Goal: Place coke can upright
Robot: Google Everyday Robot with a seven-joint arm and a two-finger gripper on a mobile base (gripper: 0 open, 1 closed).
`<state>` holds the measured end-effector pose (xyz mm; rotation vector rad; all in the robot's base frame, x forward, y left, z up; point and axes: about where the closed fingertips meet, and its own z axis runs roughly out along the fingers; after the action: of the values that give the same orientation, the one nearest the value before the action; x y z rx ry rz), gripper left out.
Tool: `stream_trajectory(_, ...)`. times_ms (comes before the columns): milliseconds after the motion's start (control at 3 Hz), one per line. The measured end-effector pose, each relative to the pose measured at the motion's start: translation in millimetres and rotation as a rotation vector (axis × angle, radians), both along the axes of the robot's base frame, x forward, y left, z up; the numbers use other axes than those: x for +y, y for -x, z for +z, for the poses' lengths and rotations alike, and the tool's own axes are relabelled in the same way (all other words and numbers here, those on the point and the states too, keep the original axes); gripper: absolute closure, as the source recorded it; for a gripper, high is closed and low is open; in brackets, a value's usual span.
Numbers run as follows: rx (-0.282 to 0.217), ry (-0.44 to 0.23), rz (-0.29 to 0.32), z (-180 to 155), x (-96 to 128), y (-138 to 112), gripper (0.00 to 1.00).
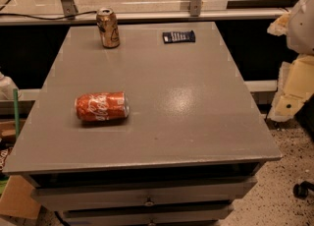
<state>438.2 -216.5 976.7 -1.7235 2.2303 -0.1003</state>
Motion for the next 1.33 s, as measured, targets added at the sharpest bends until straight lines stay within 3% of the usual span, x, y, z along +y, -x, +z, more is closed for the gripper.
stream_trajectory(333, 0.000, 0.000, 0.000, 0, 0, 0, 0.00)
stream_trajectory(667, 0.002, -0.056, 0.030, -4, 11, -1, 0.00)
stream_trajectory(1000, 0.015, -0.120, 0.106, -15, 47, 2, 0.00)
stream_trajectory(1333, 0.015, -0.164, 0.210, -30, 98, 7, 0.00)
